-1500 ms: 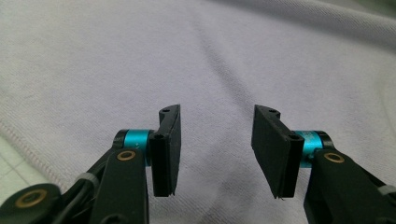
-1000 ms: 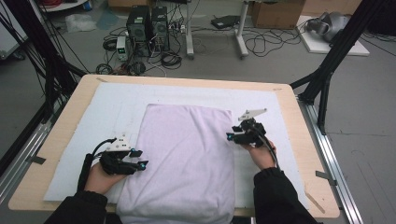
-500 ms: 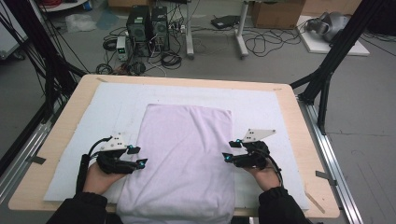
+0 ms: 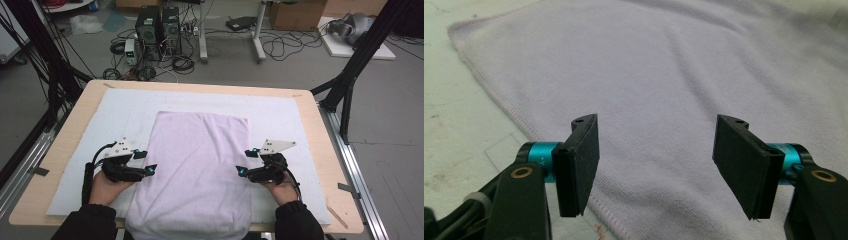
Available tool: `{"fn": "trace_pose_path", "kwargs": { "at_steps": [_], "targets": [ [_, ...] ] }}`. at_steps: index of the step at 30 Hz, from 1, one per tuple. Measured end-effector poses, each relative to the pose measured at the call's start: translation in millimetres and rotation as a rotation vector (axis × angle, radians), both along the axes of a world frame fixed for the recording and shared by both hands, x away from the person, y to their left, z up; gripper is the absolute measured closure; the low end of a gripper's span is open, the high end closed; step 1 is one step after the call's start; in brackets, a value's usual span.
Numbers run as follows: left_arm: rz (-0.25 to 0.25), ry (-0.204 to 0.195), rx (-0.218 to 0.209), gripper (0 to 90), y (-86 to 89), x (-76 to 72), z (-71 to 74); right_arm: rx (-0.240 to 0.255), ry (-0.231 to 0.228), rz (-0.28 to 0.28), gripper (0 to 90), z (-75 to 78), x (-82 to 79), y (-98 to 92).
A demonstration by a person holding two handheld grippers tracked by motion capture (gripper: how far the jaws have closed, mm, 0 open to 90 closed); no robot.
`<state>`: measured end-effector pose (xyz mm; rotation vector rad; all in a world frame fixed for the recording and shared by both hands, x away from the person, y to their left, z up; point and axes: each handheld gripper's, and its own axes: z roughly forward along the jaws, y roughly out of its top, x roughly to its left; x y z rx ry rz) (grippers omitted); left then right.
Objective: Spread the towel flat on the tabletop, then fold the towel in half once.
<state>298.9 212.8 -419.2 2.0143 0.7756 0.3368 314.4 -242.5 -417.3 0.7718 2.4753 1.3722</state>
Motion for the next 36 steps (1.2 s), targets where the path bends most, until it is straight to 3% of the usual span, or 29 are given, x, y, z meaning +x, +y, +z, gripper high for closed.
{"fn": "trace_pose_path", "kwargs": {
  "at_steps": [29, 36],
  "targets": [
    [-0.022, 0.003, 0.006, 35.5, -1.6, -0.6, -1.0, -0.047, -0.025, 0.016, 24.4, -3.0, -2.4, 6.8],
    [-0.025, 0.017, 0.025, 36.6, -2.7, 4.9, -5.4, -0.034, -0.04, 0.009, 24.9, -4.2, 1.8, 6.7]
  ]
}}
